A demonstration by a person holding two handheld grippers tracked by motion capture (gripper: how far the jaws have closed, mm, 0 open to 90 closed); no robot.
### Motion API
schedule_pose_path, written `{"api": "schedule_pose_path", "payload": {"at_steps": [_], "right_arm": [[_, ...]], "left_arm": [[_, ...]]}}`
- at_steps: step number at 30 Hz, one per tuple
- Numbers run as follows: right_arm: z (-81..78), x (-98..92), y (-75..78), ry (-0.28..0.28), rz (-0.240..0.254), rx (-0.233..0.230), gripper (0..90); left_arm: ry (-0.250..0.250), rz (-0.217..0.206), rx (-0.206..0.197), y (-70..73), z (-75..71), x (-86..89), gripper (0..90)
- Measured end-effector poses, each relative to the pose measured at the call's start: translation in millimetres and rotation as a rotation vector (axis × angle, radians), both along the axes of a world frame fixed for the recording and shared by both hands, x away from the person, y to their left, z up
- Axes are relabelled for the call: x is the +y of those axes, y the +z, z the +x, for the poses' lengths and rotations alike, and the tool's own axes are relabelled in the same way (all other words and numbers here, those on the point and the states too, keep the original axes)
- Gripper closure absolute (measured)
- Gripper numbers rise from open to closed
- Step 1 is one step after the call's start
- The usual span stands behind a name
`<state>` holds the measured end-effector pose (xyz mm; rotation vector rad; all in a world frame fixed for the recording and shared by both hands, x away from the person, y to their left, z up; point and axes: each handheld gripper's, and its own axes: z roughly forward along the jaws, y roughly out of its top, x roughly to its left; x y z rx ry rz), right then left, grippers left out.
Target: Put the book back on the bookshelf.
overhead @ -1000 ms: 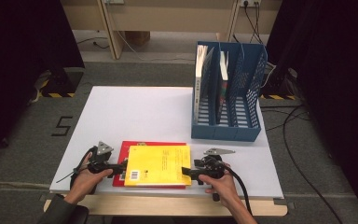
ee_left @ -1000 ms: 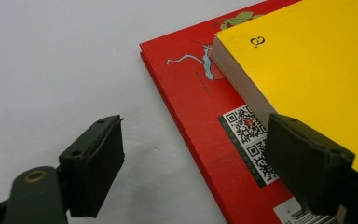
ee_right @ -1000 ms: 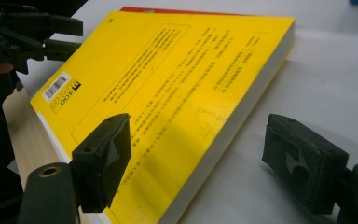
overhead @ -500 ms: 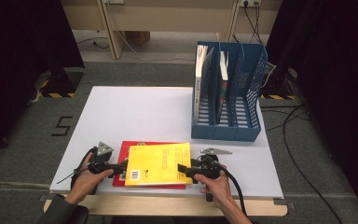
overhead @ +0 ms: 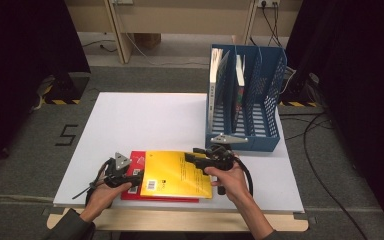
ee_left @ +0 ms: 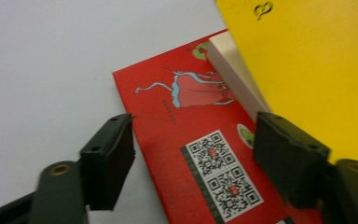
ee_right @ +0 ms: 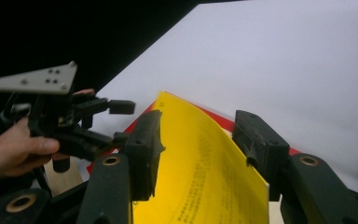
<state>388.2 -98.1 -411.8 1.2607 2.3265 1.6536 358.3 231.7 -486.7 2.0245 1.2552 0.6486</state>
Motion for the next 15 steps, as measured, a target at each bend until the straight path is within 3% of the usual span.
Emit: {"api": "schedule_pose_path", "payload": {"at_steps": [1, 2, 5, 10, 15], "right_arm": [[2.5, -6.0, -3.4, -0.024, 0.019, 0.032, 51.9], [5.4, -14.0, -7.9, -0.051, 0.002, 0.047, 49.7], [9.8, -29.2, -20.2, -0.105, -0.047, 0.08, 43.3], [8.4, -44.4, -33.9, -0.123, -0.065, 0.138, 35.3], [-9.8, -50.2, -41.6, -0.113, -0.057, 0.174, 32.5]], "left_arm": [[-0.003, -0.011, 0.014, -0.6, 0.9, 1.4, 21.9], [-0.004, -0.013, 0.017, -0.6, 1.2, 1.8, 17.6], [-0.004, -0.007, 0.012, -0.2, 0.3, 0.4, 18.3], [0.002, -0.005, 0.018, 0.2, -0.2, 3.0, 17.0], [0.021, -0.023, 0.007, 2.4, -0.7, 8.5, 17.3]]}}
